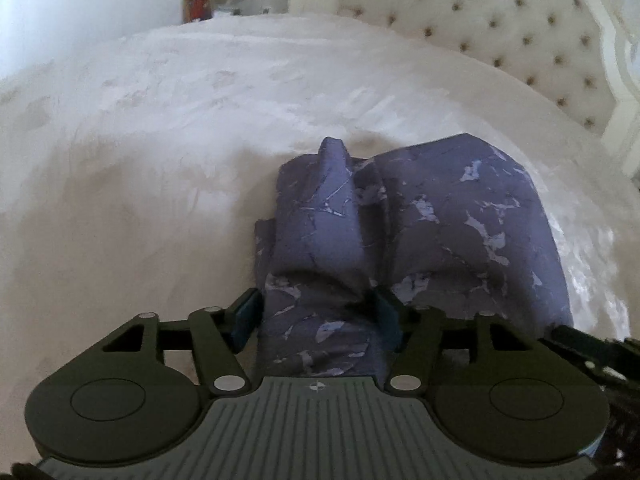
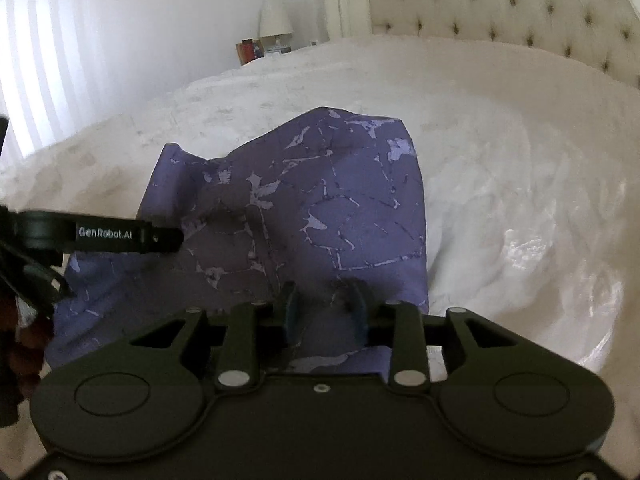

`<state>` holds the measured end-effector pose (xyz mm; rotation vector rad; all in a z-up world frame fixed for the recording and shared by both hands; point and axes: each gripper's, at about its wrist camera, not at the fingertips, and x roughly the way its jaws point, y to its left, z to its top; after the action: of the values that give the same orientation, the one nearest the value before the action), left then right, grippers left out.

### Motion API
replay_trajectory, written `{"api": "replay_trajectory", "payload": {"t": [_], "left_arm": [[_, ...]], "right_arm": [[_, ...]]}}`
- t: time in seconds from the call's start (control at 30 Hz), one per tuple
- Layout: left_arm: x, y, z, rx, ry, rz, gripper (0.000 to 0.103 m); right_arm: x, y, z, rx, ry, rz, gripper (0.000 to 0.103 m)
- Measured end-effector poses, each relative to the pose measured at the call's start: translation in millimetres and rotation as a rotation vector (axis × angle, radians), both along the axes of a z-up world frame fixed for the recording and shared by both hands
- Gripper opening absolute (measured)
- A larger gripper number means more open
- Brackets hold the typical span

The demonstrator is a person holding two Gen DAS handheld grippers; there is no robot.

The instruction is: Fold large clothes

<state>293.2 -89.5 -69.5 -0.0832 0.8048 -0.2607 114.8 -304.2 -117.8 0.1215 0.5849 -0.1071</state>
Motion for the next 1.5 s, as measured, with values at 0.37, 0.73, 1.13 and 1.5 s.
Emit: {"api": "replay_trajectory", "payload": {"t": [0.37, 0.73, 1.13, 1.5], "left_arm": [[-37.4, -1.3, 35.3, 0.045, 0.010, 0.006, 0.084], [-97.3, 5.5, 62.6, 0.107, -0.059, -0.024, 0.098], [-159.0, 16.8, 80.2, 0.106, -0.053, -0.041, 0.098], [-212.3, 36.9, 96.2, 0.100, -0.075, 0.005, 0.098]], "right_arm": [[-18.7, -5.4, 1.1, 0.057, -0.060, -0.053, 0.096], [-65.4, -11.9, 12.0, 0.194, -0.107, -0.154, 0.103], [-123.7, 45.4, 42.4, 0.163, -0.104, -0.120, 0.103], [-158.9, 67.3, 68.7, 0.173, -0.043, -0.187, 0.103]]}}
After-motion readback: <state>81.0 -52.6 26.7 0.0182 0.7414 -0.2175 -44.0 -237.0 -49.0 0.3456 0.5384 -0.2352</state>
